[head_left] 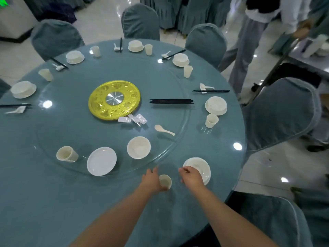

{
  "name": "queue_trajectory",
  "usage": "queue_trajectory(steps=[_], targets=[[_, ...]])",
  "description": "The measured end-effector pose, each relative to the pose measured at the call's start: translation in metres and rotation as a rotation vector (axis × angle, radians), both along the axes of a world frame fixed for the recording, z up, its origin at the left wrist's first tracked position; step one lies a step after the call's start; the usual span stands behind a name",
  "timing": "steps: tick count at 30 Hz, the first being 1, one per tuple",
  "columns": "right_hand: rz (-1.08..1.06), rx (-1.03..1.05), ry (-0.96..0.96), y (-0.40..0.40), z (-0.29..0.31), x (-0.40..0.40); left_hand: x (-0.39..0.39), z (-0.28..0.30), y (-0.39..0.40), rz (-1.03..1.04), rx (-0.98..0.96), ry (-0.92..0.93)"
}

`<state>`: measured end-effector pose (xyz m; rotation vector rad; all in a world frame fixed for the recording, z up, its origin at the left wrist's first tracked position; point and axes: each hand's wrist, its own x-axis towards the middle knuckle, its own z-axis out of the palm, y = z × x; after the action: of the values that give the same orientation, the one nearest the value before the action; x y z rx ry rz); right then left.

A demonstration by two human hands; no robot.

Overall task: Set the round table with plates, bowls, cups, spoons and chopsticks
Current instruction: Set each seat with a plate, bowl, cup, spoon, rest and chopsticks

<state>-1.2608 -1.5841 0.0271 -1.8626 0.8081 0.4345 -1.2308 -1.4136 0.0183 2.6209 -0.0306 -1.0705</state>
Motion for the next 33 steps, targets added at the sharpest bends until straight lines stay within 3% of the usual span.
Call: queue_trajectory(steps=[9, 18, 33], targets=[[0.126, -0.024, -0.008, 0.037, 0.005, 0.04, 0.023, -0.006, 0.073, 0.006, 0.093, -0.102], [0.238, -0.047, 0.021, 0.063, 0.009, 0.072, 0.025, -0.008, 0.117, 0.038, 0.093, 0.065], [0.324, -0.036, 0.022, 0.082, 0.007, 0.094, 0.022, -0.02, 0.154, 0.03, 0.237, 0.031]])
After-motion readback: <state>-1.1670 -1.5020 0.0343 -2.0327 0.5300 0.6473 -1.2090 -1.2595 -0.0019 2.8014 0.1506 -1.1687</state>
